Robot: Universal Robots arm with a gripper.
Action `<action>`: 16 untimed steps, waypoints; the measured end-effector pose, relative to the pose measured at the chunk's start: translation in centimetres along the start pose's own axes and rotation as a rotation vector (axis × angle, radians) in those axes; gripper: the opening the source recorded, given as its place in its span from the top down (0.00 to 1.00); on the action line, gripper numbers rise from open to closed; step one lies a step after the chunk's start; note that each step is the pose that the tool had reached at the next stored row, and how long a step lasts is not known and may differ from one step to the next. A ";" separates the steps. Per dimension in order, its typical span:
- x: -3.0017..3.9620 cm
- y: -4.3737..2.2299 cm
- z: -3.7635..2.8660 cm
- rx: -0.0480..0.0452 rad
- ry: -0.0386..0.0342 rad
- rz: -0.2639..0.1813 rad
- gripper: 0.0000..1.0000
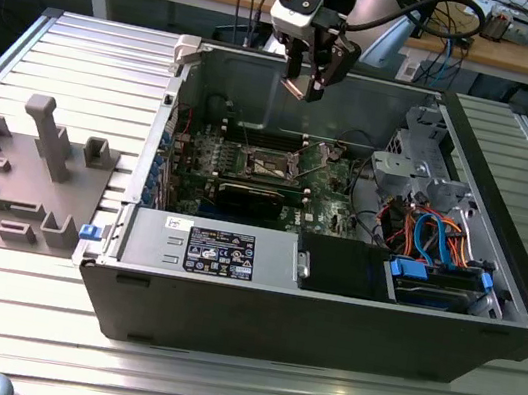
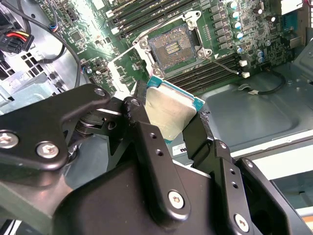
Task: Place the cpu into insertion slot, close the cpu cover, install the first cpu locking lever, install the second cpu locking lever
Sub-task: 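Place the cpu into insertion slot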
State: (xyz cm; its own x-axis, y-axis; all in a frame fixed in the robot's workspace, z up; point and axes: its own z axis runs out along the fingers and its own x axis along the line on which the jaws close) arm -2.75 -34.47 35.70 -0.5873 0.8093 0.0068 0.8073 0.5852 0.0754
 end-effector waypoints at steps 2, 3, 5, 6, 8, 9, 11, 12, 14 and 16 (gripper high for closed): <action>0.00 0.00 0.00 -0.0001 0.0000 0.001 0.46; 0.00 0.00 0.00 0.0000 -0.0001 0.002 0.46; 0.00 0.00 0.00 -0.0001 -0.0002 0.003 0.46; 0.00 0.00 0.00 0.0000 -0.0003 0.004 0.46; 0.00 0.00 0.00 -0.0001 -0.0004 0.005 0.46; 0.00 0.00 0.00 0.0000 -0.0004 0.005 0.46; 0.00 0.00 0.00 -0.0001 -0.0006 0.009 0.46; 0.00 0.00 0.00 -0.0001 -0.0009 0.012 0.46; 0.00 0.00 0.00 -0.0001 -0.0009 0.012 0.46; 0.00 0.00 0.00 -0.0001 -0.0010 0.014 0.46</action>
State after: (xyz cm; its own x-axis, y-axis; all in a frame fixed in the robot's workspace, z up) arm -2.75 -34.47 35.70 -0.5763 0.8172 0.0068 0.8152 0.5742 0.0754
